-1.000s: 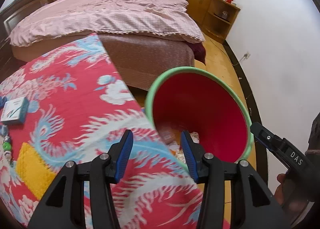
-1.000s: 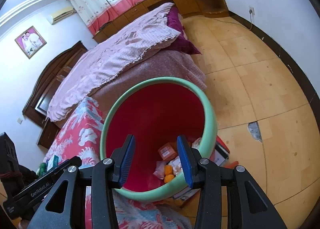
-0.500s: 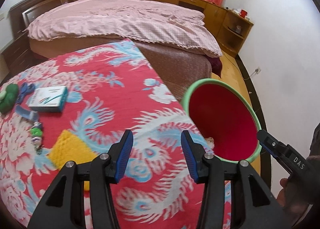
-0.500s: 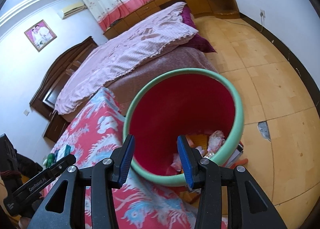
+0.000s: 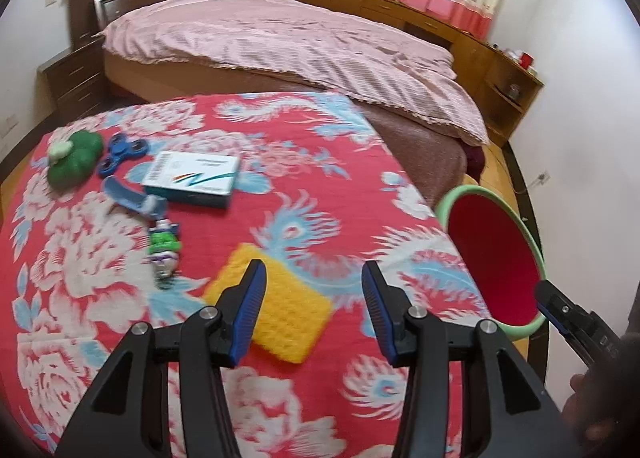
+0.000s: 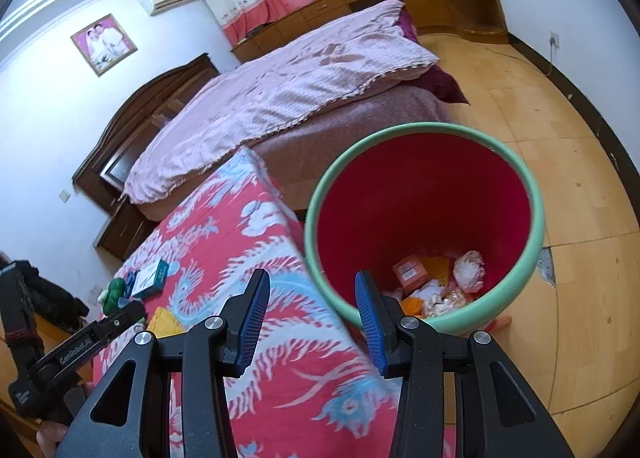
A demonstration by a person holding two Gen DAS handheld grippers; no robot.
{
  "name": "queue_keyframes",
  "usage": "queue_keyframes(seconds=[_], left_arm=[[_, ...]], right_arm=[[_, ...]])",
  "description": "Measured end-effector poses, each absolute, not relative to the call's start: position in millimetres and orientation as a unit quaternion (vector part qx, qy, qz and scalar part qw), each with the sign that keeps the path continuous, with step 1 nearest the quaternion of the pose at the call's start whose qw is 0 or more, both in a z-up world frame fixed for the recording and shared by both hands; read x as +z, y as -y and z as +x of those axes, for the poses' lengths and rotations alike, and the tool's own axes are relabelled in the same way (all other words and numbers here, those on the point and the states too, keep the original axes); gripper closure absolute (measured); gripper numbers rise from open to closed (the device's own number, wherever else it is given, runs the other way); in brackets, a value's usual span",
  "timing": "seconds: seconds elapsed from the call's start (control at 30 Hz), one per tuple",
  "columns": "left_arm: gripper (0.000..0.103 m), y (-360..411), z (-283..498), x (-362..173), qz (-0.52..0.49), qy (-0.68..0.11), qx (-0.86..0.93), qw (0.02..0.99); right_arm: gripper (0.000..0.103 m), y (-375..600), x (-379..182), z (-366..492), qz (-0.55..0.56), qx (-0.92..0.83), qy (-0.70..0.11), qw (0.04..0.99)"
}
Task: Collect trash
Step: 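Move both open tools back over the bed toward the yellow foam net and toy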
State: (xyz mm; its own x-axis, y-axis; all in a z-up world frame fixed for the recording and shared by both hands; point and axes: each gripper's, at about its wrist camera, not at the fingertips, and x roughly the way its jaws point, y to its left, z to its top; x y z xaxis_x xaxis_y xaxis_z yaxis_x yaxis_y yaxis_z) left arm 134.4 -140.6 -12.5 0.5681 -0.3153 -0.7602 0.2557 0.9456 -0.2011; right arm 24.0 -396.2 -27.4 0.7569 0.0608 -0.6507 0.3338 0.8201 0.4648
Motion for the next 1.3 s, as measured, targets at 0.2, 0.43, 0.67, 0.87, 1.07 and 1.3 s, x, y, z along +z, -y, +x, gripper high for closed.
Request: queue_keyframes(seconds=[0.2,0.43,0.67,0.87,1.07,1.3], left_arm=[[0.053,109,146,-21,-0.043,-0.441,-0.124,0.888],[0.053,78,164,-34,-0.049,-0.454,-0.077,0.886],[0.053,65,179,-49,-0.055,-0.467,-0.065,0.880],[0.064,65,187,-59,-0.056,-0.474,-0.064,0.877],[0.073,61,190,-64,-0.058,-0.469,-0.059,0.879],[0.074,57,185,-63,-0.065,-0.468,-0.063,0.879]], right_arm=[[0.057,380,-28,32,0.279,-0.070,-0.347,0.893],[0.057,366,-35,40,0.272,-0.062,-0.363,0.889],[0.057,363,-40,48,0.268,-0.067,-0.374,0.885],[0.057,361,-46,54,0.267,-0.069,-0.383,0.881],[0.057,358,-49,57,0.266,-0.066,-0.390,0.879],[0.057,355,-48,57,0.265,-0.063,-0.390,0.880]])
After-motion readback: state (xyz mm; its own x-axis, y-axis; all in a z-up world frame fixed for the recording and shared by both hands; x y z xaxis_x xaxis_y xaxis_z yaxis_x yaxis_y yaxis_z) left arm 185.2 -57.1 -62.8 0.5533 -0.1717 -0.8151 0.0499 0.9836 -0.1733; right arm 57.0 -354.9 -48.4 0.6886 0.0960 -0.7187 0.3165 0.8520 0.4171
